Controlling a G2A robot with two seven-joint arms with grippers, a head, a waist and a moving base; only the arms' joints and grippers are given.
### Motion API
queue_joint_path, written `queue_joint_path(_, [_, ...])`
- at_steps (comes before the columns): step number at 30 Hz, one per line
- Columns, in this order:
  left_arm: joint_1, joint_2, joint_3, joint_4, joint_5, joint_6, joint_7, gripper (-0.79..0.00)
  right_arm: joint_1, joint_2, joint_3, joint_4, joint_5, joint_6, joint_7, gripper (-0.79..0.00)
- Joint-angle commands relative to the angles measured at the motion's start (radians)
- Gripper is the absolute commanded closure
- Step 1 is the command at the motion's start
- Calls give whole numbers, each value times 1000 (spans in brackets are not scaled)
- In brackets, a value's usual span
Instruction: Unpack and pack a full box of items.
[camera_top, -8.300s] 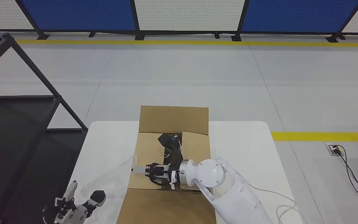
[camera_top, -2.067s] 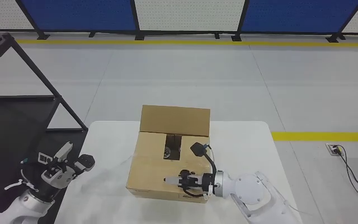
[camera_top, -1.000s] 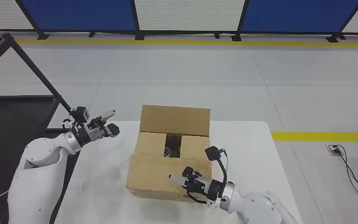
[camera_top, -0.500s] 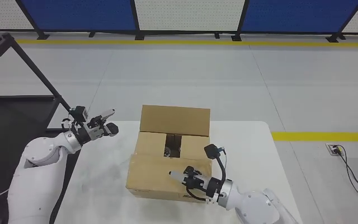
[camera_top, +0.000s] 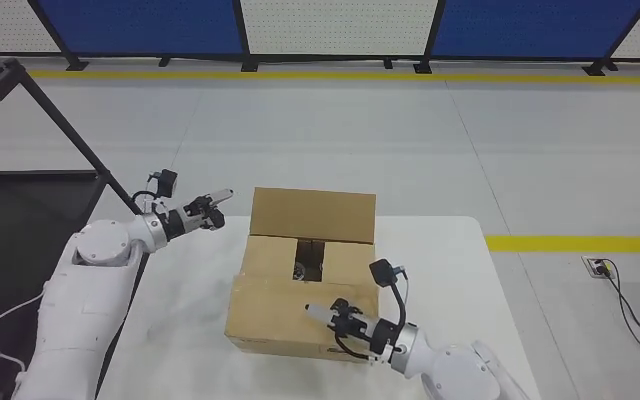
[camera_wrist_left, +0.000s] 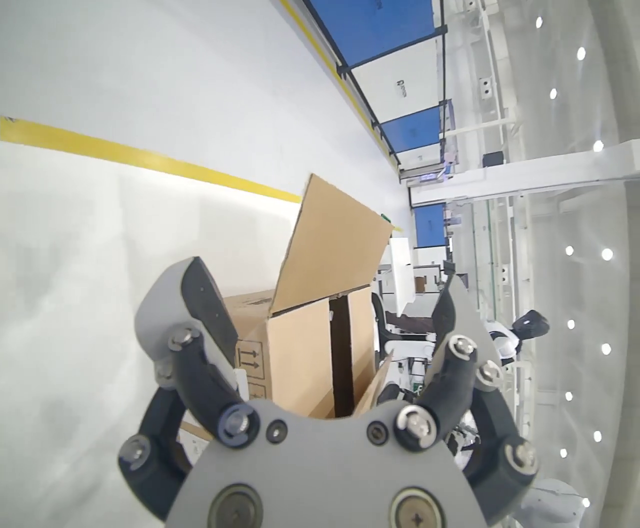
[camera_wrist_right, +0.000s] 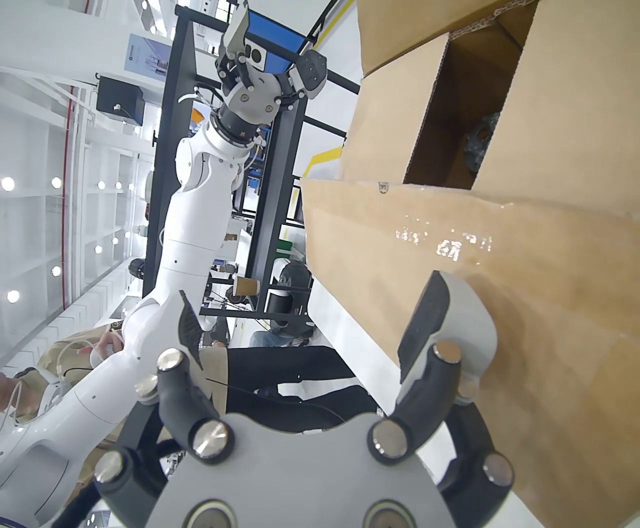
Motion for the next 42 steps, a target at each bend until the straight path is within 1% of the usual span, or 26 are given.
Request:
queue_joint_path(1, [-36, -12, 39, 53, 32, -47, 17, -785, -6, 0, 0, -4, -2, -1, -2, -785])
queue_joint_path(7, [-119, -54, 116, 183, 48, -155, 70, -785, -10, -1, -6, -10, 8, -5, -11, -785])
queue_joint_path(12, [-152, -83, 151, 252, 40, -266, 113, -785, 2, -4, -17, -6, 11, 0, -11, -785])
queue_joint_path(14, [-162, -92, 162, 278, 33, -290, 104, -785, 9, -5, -22, -2, 12, 0, -8, -785])
queue_joint_path(15, [-168, -95, 171, 289, 53, -300, 119, -785, 12, -5, -25, 0, 12, 1, -6, -785])
queue_joint_path(20, [-185, -114, 204, 335, 96, -310, 171, -785, 24, -7, -33, -1, 6, 11, 0, -785])
queue_joint_path(29, [-204, -141, 225, 373, 92, -328, 193, -785, 5, -4, -18, -28, -5, 26, -4, -785])
queue_joint_path(33, [-204, -152, 221, 384, 54, -333, 171, -785, -10, -1, -12, -46, -13, 39, -4, -785])
queue_joint_path(37, [-209, -158, 218, 394, 34, -343, 159, -785, -19, 0, -10, -60, -21, 54, -5, -785])
queue_joint_path(42, [-214, -155, 200, 407, -11, -366, 123, -785, -25, 1, -5, -67, -23, 59, -3, -785])
